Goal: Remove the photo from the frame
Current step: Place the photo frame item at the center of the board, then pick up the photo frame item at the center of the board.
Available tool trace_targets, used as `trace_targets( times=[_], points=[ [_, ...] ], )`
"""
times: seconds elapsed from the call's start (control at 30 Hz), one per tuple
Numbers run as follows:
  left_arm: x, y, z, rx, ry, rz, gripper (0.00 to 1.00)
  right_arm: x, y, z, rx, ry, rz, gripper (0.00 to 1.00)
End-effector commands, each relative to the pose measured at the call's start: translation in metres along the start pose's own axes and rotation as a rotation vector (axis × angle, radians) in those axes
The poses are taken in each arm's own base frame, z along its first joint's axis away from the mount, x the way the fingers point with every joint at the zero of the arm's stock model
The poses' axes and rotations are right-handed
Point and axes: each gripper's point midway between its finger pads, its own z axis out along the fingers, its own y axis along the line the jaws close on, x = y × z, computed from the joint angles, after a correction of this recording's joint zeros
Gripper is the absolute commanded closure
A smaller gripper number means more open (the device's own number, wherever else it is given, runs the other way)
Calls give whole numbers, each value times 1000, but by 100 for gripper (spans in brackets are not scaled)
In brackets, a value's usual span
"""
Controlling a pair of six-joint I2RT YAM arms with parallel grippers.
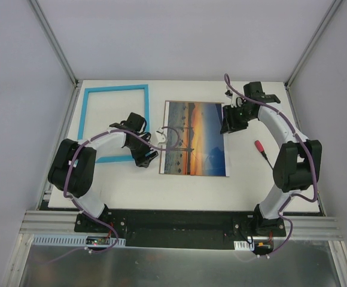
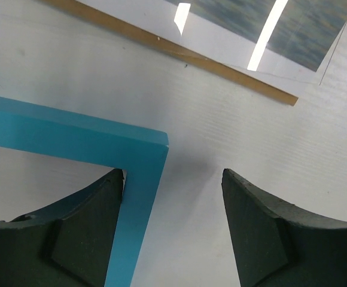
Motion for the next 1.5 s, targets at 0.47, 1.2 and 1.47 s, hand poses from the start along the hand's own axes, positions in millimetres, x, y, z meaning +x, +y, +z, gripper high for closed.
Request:
trace_targets(
  times=[0.47, 1.2, 1.47],
  points=[
    [34, -6, -24, -43, 122, 98, 39, -1, 9, -20, -11, -60, -23, 54],
    [-131, 43, -72, -62, -273, -223, 18, 20, -34, 7, -78, 22, 140, 42],
    [-133, 83, -29, -133, -208, -424, 19, 50, -39, 19, -107, 98, 171, 42]
  ],
)
